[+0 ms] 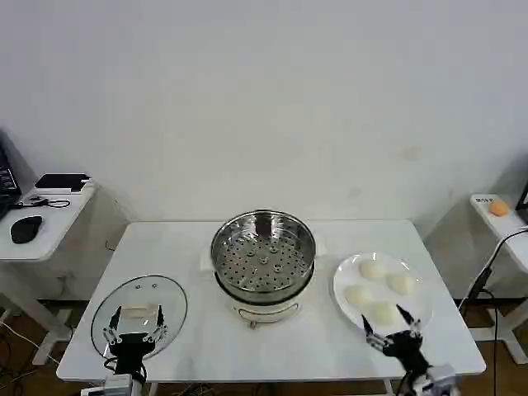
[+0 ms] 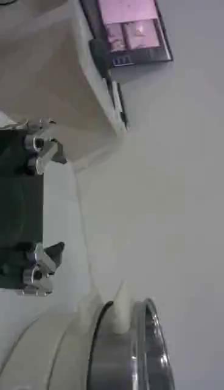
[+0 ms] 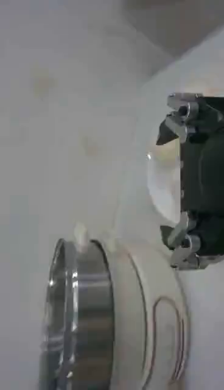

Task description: Take steamed baozi put them in steamer then cover it.

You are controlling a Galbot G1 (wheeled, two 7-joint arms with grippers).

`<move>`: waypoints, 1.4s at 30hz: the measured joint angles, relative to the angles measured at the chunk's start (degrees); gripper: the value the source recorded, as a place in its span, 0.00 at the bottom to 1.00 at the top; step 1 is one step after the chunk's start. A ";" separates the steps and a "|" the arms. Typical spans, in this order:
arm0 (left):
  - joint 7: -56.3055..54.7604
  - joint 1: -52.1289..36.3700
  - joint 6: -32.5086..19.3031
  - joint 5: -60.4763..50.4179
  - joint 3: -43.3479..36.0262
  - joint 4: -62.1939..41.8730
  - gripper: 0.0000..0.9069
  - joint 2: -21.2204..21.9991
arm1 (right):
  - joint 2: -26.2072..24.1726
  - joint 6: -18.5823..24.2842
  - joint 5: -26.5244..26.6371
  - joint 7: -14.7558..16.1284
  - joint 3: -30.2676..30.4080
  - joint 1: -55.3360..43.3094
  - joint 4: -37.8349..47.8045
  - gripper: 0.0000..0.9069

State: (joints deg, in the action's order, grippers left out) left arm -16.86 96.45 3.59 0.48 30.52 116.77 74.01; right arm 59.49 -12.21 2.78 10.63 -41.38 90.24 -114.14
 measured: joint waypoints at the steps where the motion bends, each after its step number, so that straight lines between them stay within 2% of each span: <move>1: 0.42 0.01 0.11 -0.64 -0.04 0.06 1.00 0.17 | -1.51 -0.78 -1.06 1.00 -0.02 -1.16 0.71 1.00; 7: 2.77 -0.04 0.56 -4.31 0.48 0.91 1.00 0.61 | -12.10 -4.24 -9.18 10.43 1.95 -10.00 6.85 1.00; 12: 3.80 0.26 0.95 -6.40 0.83 1.42 1.00 1.05 | -20.30 -4.83 -13.99 19.52 8.98 -20.84 13.02 1.00; 19: 4.29 0.87 1.04 -8.32 1.47 1.93 1.00 1.91 | -26.47 -2.25 -16.73 31.86 27.86 -41.98 22.67 1.00; 26: 4.34 0.89 1.33 -9.28 1.99 2.62 1.00 2.81 | -27.02 2.41 -17.71 41.95 48.37 -62.52 32.89 1.00; 29: 4.38 0.86 1.50 -9.57 2.03 2.95 1.00 3.21 | -25.92 3.87 -17.79 44.72 55.38 -69.40 36.83 1.00; 34: 4.54 0.95 1.51 -10.09 2.34 3.22 1.00 3.49 | -23.21 5.23 -17.71 47.51 63.94 -76.72 42.94 1.00; 42: 4.81 0.99 1.45 -10.61 2.82 3.19 1.00 3.71 | -18.22 6.35 -17.38 48.65 71.42 -81.70 50.39 1.00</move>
State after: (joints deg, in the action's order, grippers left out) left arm -12.06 97.44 5.04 -10.14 33.34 119.96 77.72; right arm 41.27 -5.86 -14.60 59.28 30.04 8.54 -63.75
